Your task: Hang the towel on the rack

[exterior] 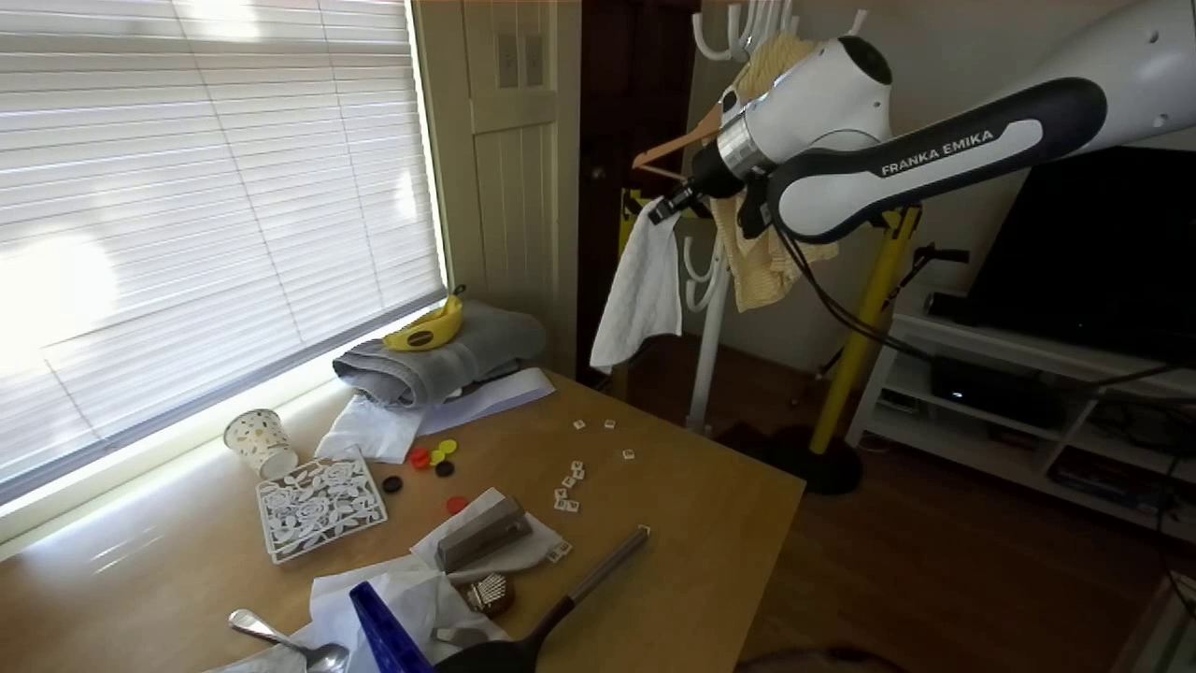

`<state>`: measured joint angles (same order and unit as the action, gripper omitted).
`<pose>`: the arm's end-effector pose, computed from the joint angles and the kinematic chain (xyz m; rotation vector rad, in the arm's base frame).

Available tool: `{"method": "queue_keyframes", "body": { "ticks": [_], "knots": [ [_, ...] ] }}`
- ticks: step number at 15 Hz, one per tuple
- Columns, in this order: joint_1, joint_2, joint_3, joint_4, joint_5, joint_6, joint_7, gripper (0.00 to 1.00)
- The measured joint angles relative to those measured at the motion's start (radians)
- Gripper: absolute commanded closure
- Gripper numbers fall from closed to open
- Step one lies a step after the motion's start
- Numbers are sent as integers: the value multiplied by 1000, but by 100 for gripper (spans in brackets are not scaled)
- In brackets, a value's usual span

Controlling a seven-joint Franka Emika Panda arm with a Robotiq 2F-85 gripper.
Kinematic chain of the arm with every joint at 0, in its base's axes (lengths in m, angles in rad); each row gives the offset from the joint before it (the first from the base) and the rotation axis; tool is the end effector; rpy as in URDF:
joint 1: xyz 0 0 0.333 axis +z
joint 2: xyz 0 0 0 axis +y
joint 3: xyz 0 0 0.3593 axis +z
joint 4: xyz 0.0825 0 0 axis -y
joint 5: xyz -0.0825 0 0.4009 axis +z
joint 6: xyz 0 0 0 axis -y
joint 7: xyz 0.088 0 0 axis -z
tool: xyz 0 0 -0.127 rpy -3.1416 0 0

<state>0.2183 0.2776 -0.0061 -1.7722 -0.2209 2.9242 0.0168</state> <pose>0.7058 0.1657 0.5291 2.7544 0.5441 1.3214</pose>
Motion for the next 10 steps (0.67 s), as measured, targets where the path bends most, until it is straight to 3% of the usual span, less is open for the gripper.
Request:
{"method": "queue_keyframes", "body": {
  "ticks": [4, 10],
  "knots": [
    [76, 4, -103, 137, -139, 25, 100, 96],
    [97, 12, -118, 203, -148, 12, 110, 99]
  ]
}}
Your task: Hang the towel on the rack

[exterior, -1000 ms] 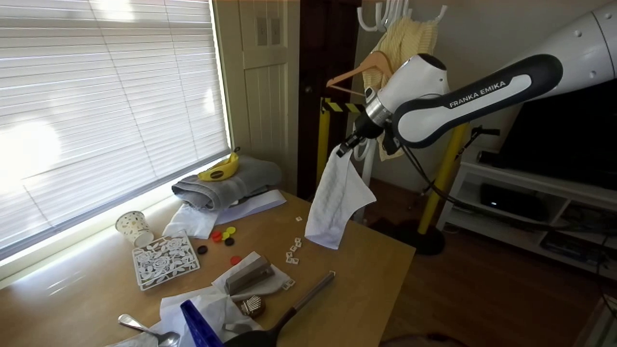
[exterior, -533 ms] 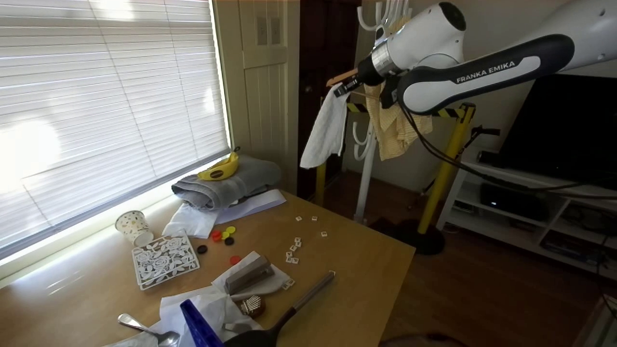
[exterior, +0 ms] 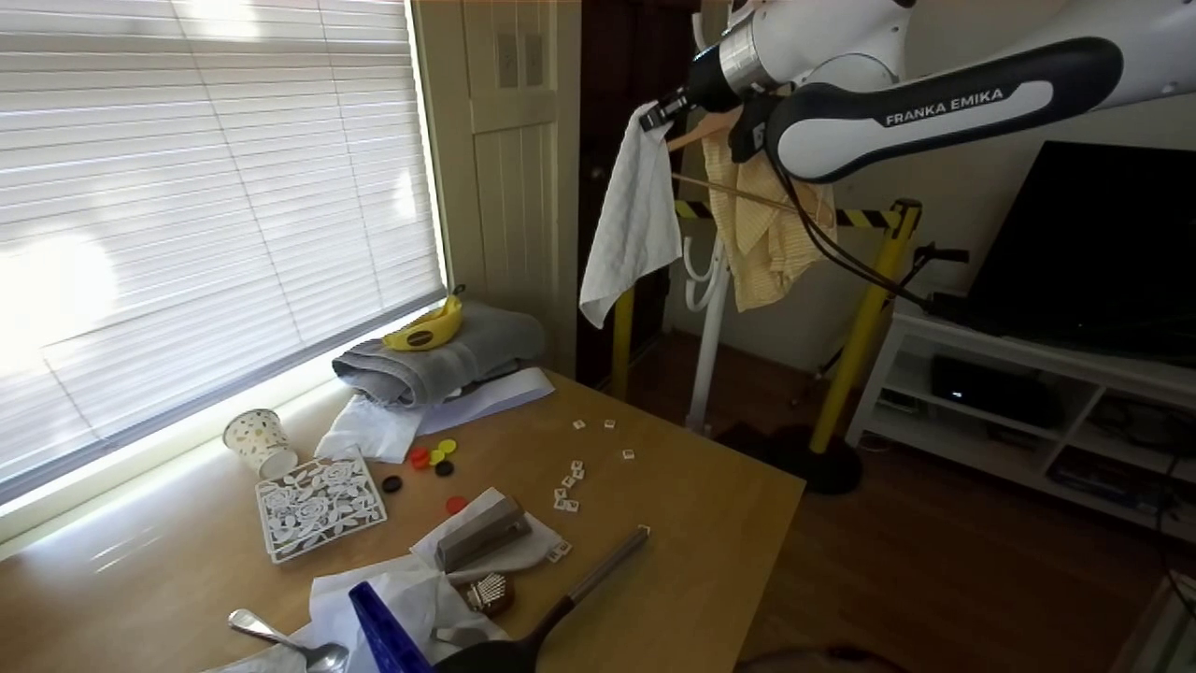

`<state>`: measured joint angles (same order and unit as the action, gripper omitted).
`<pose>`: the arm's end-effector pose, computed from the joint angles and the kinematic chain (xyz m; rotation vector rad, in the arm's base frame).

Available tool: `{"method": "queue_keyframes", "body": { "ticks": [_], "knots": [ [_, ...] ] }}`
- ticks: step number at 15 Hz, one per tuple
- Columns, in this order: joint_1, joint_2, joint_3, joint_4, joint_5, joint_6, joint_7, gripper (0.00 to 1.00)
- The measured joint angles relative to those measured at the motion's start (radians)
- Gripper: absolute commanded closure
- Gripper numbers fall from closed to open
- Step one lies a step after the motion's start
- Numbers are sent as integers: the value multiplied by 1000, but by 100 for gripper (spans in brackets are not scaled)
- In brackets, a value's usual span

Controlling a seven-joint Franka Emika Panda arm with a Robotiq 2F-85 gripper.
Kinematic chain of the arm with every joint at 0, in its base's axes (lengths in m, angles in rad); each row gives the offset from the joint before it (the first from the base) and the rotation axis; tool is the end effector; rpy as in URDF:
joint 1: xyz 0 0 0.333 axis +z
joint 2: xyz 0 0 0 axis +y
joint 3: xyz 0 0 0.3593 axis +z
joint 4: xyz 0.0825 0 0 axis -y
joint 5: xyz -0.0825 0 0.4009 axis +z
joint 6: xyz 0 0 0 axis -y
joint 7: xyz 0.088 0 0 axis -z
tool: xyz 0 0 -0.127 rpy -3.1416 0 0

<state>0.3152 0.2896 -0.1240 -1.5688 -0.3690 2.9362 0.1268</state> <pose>0.7207 0.1763 0.6333 2.5338 0.5243 1.5735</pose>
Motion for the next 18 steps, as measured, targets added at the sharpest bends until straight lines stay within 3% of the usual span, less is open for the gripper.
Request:
{"method": "queue_keyframes", "body": {
  "ticks": [6, 18],
  "knots": [
    [36, 18, -73, 59, -72, -5, 40, 99],
    [210, 78, -413, 420, -386, -61, 396, 99]
  ]
}}
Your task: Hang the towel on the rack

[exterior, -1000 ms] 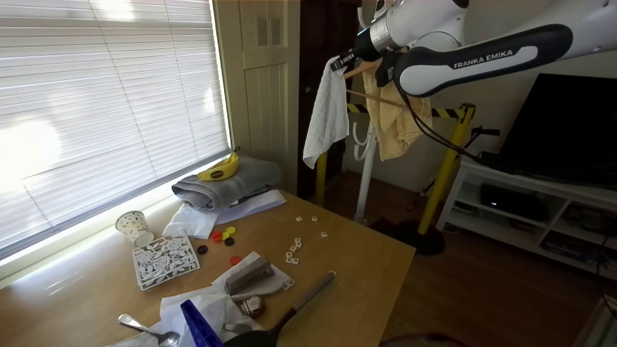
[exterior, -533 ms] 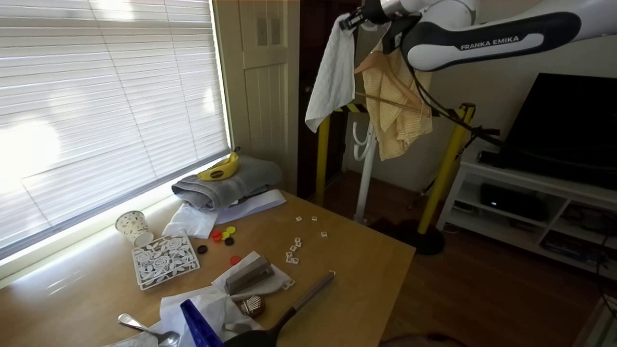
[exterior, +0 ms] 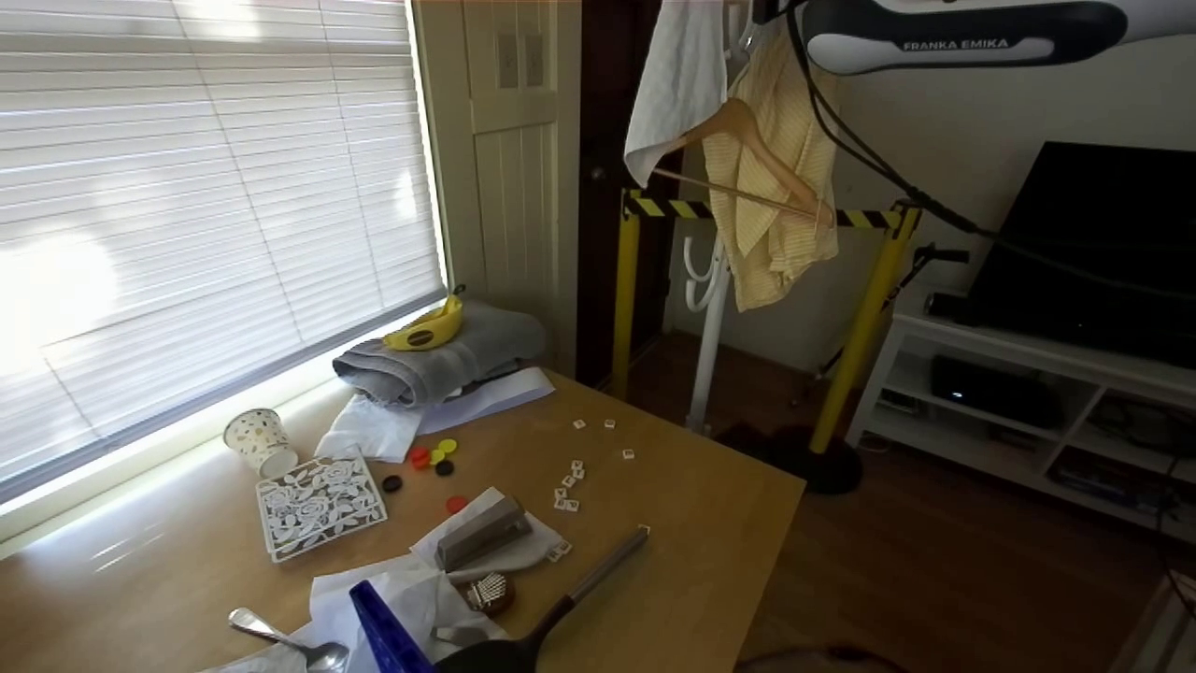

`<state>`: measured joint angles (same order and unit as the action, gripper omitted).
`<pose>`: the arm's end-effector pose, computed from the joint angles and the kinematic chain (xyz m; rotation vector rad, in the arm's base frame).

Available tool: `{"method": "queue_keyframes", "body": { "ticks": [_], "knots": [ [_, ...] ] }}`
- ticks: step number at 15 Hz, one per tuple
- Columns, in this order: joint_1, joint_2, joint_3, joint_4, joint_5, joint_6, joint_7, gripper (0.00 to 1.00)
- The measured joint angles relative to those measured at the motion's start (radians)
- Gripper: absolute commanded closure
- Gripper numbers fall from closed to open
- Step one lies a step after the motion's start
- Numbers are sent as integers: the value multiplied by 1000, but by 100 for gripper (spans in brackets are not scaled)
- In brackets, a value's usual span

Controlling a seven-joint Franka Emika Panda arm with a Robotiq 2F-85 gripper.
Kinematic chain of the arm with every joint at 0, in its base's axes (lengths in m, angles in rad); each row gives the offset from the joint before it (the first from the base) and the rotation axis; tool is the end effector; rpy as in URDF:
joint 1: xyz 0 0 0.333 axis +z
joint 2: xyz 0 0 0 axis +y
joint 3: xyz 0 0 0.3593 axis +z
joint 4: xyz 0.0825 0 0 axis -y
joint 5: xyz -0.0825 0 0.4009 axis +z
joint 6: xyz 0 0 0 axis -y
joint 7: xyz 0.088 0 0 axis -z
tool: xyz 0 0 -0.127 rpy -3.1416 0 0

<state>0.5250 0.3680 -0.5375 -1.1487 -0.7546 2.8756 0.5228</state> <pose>0.7204 0.1376 0.8085 2.0183 0.2386 1.8358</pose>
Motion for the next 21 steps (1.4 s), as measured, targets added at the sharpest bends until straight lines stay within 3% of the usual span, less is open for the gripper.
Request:
{"method": "queue_keyframes", "body": {
  "ticks": [7, 11, 18, 20, 21],
  "knots": [
    [111, 34, -184, 63, -176, -168, 282, 99],
    [224, 30, -269, 29, -336, -284, 441, 99],
    [498, -57, -392, -160, -600, -667, 745, 99],
    [551, -77, -412, -210, -632, -777, 834, 99],
    [542, -90, -380, -228, -662, -835, 880, 99]
  ]
}}
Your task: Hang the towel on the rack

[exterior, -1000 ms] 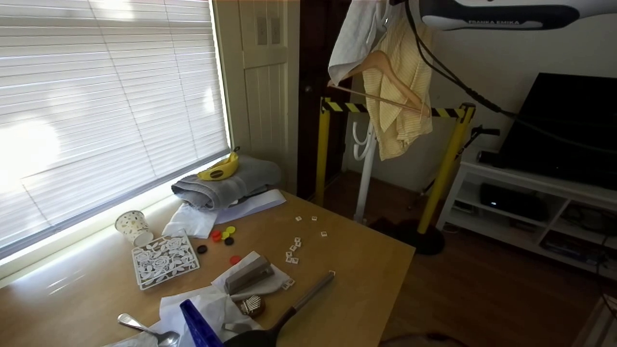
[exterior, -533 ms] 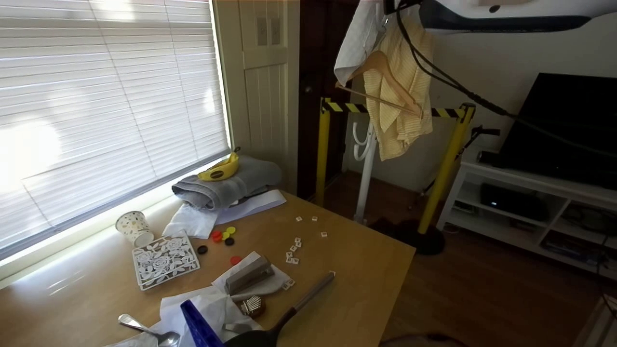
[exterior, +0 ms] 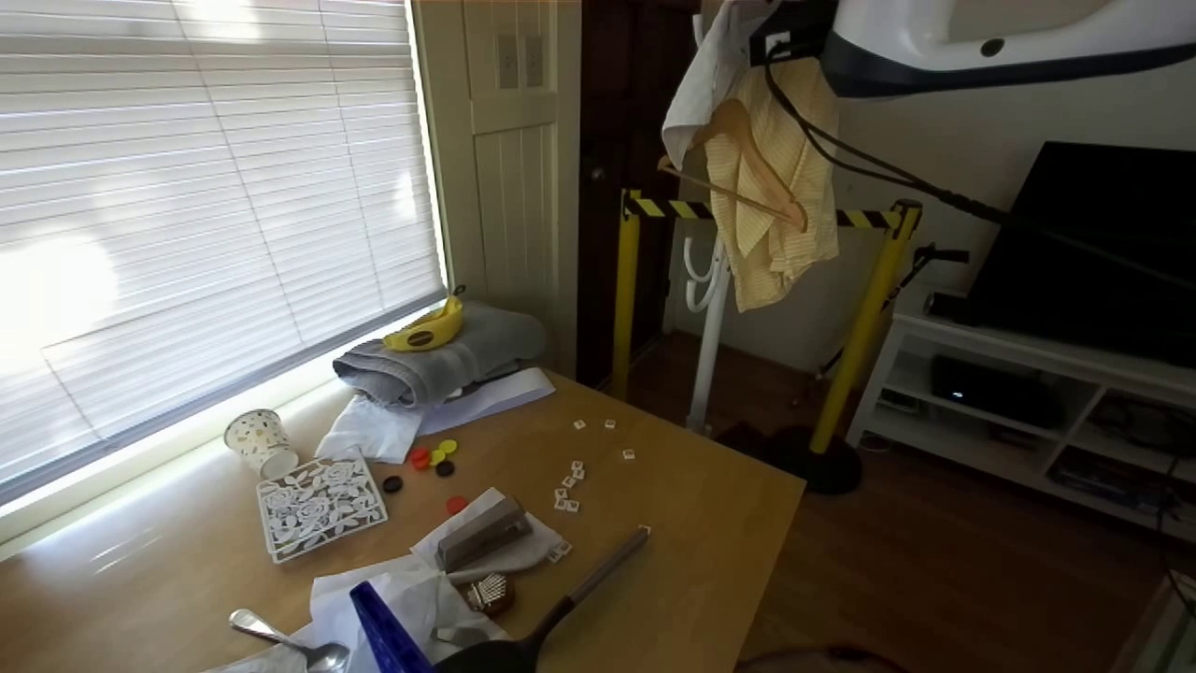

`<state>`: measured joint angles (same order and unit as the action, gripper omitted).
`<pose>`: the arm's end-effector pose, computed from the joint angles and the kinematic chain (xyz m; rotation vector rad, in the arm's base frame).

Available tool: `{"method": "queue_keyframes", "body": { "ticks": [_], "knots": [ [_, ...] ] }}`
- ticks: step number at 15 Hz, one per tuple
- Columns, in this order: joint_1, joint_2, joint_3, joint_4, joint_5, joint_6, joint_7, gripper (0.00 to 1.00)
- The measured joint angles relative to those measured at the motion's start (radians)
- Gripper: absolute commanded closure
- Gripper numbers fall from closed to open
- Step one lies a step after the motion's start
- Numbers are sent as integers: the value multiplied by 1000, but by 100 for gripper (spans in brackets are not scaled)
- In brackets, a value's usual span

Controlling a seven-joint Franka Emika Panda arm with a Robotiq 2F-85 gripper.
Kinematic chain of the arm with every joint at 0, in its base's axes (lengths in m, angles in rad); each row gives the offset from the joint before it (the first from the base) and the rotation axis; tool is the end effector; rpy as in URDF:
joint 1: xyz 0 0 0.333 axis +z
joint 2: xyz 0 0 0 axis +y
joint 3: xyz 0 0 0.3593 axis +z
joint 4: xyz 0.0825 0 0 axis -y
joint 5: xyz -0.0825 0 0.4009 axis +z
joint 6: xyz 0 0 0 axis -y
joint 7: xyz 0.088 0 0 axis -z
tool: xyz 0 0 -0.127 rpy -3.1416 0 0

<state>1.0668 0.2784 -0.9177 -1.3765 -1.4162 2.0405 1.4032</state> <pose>0.6647 0.1347 0.7617 1.6186 -0.6377 1.5850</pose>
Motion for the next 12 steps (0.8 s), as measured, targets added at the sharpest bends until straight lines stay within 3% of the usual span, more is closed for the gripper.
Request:
{"method": "queue_keyframes", "body": {
  "ticks": [6, 9, 12],
  "knots": [
    [-300, -58, 415, -35, -139, -219, 199, 99],
    [-476, -76, 622, -53, -145, -268, 253, 99],
    [-623, -72, 782, -71, -145, -269, 257, 99]
  ]
}}
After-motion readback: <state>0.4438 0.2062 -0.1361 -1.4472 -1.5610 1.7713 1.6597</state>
